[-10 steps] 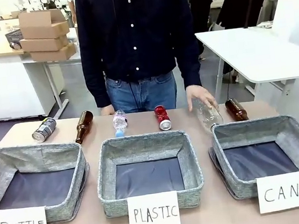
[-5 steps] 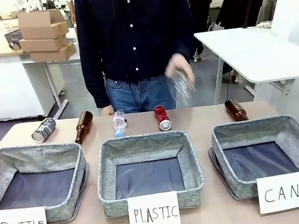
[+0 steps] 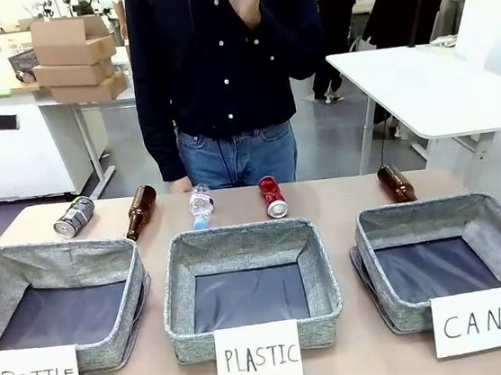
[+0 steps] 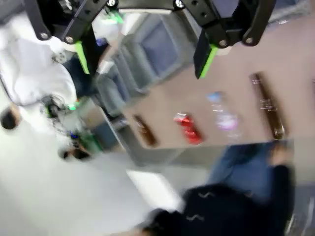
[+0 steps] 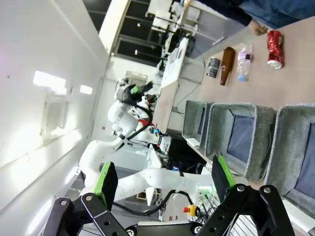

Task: Sort the can waste into the basket.
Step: Pick up the can waste from the table and place it in the right Fabric basket.

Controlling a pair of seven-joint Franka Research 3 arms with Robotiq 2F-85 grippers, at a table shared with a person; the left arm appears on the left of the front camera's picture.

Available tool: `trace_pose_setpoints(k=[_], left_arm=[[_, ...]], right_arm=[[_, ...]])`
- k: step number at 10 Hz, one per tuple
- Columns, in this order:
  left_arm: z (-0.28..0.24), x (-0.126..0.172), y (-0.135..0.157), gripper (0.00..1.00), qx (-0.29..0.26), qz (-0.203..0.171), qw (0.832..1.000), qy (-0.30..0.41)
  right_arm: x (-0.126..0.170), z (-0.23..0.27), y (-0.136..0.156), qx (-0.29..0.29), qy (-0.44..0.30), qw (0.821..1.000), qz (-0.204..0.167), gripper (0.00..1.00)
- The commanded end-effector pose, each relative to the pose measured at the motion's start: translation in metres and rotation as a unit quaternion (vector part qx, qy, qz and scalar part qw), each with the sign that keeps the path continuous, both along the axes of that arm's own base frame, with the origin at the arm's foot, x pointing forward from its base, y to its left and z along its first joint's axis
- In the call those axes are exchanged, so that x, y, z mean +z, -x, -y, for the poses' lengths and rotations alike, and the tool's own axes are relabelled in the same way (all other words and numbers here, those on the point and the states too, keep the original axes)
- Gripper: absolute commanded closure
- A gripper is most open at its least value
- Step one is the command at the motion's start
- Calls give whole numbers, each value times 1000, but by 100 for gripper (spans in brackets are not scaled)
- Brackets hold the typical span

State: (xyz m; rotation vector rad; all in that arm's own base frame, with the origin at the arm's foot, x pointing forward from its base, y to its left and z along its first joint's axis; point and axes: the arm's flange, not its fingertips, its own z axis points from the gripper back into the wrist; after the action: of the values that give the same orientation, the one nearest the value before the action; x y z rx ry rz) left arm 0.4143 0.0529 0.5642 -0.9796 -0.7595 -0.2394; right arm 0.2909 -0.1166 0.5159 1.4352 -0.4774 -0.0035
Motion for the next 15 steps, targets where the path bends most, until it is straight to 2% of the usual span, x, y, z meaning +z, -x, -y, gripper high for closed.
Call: trace_pose_setpoints(k=[1,2,3,4,5,6,7,9,10,11,12,13,14,15], left_arm=[[-29,-4,-75,0,102,-173,979,-41],[-39,-15,-104,0,116,-206,969,-65],[-45,-25,-121,0,103,-237,958,-122],[-48,-37,-133,0,59,-253,953,-157],[-50,-48,-141,0,34,-258,947,-186],[-48,-48,-143,0,-5,-247,959,-138],[-49,-69,-138,0,90,-246,949,-173],[-49,-69,-138,0,90,-246,949,-173],[-49,-68,-143,0,56,-255,950,-171],[-50,-80,-177,0,133,-305,924,-187],[-47,-99,-210,0,143,-332,904,-226],[-41,-117,-234,0,108,-376,891,-232],[-34,-132,-250,0,110,-405,878,-230],[-29,-144,-263,0,124,-410,867,-253]], right_arm=[[3,1,-4,-1,-5,1000,18,0],[3,1,-4,-1,-5,1000,18,0],[3,1,-4,-1,-5,1000,18,0],[3,1,-4,-1,-5,1000,18,0],[3,1,-4,-1,-5,1000,18,0],[3,1,-4,-1,-5,1000,18,0],[3,1,-4,-1,-5,1000,18,0],[3,1,-4,-1,-5,1000,18,0],[3,1,-4,-1,-5,1000,18,0],[3,1,-4,-1,-5,1000,18,0],[3,1,-4,-1,-5,1000,18,0],[3,1,-4,-1,-5,1000,18,0],[3,1,-4,-1,-5,1000,18,0],[3,1,-4,-1,-5,1000,18,0]])
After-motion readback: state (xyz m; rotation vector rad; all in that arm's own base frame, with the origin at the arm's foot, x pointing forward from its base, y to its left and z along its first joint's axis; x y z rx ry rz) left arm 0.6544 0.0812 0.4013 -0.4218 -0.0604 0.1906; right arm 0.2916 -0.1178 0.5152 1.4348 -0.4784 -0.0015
